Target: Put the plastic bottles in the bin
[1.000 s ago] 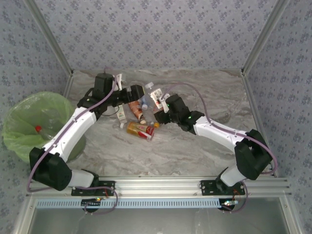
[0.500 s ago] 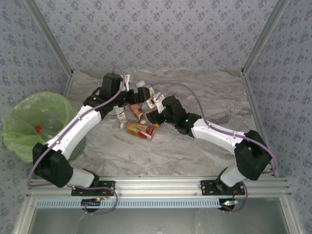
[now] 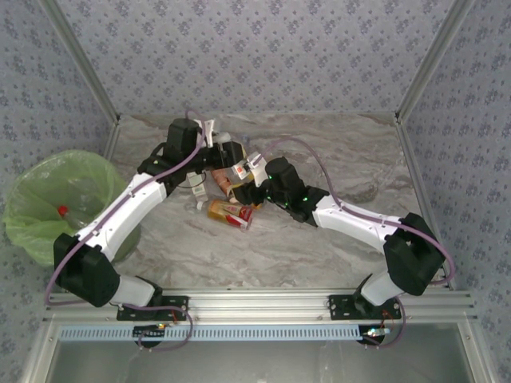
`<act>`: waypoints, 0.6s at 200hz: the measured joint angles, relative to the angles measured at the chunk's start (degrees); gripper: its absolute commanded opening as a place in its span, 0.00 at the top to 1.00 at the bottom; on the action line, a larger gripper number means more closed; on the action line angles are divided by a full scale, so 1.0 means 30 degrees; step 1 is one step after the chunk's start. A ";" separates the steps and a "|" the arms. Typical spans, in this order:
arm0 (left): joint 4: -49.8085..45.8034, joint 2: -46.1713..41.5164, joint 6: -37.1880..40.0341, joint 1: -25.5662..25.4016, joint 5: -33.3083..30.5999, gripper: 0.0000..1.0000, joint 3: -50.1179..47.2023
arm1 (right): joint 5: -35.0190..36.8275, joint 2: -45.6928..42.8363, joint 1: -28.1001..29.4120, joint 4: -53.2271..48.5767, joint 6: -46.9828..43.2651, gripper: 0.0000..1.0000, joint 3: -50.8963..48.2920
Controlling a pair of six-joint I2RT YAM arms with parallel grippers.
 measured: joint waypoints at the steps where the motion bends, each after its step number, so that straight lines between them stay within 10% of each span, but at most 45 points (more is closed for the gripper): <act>1: 0.0007 0.0000 0.0044 0.0000 0.0015 0.48 -0.0007 | -0.0015 0.0000 0.0000 0.0000 0.0007 0.95 0.0000; 120: 0.0211 0.0000 -0.0153 0.0000 0.0102 0.59 -0.0335 | -0.0874 -0.0022 -0.0357 -0.0452 0.0270 0.31 0.0007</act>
